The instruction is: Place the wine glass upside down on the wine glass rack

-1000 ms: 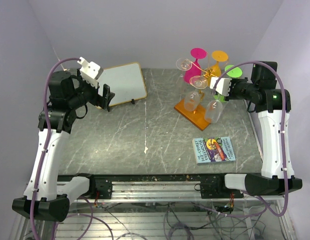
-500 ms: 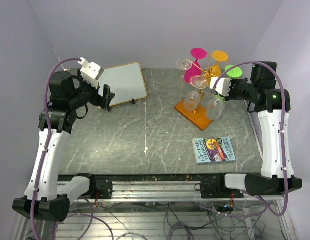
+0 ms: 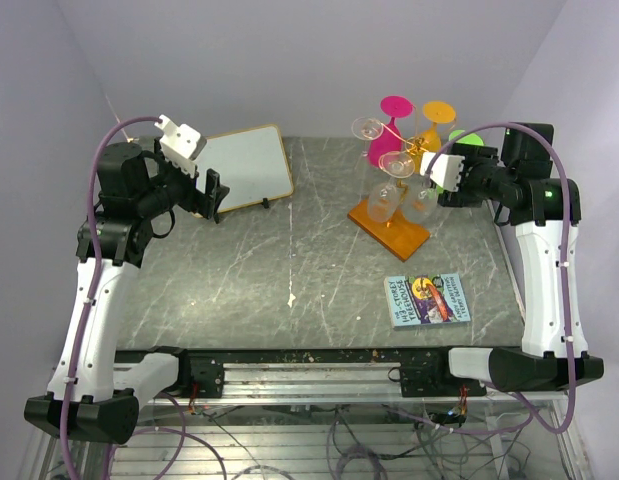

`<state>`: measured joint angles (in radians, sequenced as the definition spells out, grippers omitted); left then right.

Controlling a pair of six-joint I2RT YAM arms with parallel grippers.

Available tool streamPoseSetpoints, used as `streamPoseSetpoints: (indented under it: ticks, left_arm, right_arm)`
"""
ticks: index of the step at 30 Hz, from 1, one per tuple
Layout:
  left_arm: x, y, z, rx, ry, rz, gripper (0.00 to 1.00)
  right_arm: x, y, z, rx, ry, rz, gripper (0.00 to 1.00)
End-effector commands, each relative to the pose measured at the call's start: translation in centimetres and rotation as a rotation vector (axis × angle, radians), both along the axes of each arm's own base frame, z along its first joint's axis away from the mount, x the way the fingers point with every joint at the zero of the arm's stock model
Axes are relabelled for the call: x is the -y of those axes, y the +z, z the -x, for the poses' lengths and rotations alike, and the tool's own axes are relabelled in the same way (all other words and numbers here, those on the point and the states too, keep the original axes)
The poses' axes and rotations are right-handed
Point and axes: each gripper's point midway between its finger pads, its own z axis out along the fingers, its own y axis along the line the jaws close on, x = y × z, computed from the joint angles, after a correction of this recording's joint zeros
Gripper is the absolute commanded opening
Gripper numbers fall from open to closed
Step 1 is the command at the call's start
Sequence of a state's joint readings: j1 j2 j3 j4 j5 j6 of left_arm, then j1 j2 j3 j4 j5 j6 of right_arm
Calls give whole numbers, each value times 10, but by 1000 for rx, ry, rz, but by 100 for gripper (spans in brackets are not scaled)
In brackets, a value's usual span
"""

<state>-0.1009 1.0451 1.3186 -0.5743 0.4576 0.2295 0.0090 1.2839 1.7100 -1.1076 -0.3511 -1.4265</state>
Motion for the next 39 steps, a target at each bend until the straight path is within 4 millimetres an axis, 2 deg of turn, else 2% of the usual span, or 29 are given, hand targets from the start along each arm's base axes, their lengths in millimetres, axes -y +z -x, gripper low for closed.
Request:
streamPoseSetpoints:
  ticks: [1,4,10,16,19,23,26,29,32,34,39]
  left_arm:
    - [-2,9,4,35,-8,-3,94]
    - [-2,8,4,35,-5,-6,94]
    - [-2,9,2,35,-4,-2,94]
    - [-5,10,0,33,23,-1,95]
    - [-9,12,-3,35,52,1,96]
    - [-25,21,-11,55,160,8,100]
    - [-46,31,-19,80,294,24,100]
    - [-63,43,-22,116,394,33,100]
    - [-82,61,-23,175,533,116,100]
    - [-88,70,-21,217,563,119,100]
    - [-103,84,-16,246,633,82,100]
  right_arm:
    - [5,7,6,12,-43,-2,67]
    - [9,10,8,19,-77,-10,72]
    - [30,21,7,50,-219,-23,76]
    - [51,46,3,139,-402,-129,78]
    - [70,60,-2,208,-559,-223,79]
    - [90,76,-5,303,-703,-310,85]
    - [93,85,-10,360,-718,-365,99]
    - [105,89,-23,445,-811,-489,100]
    - [117,94,-29,529,-914,-623,100]
    - [117,93,-32,532,-924,-684,100]
    - [84,81,-36,394,-778,-807,100]
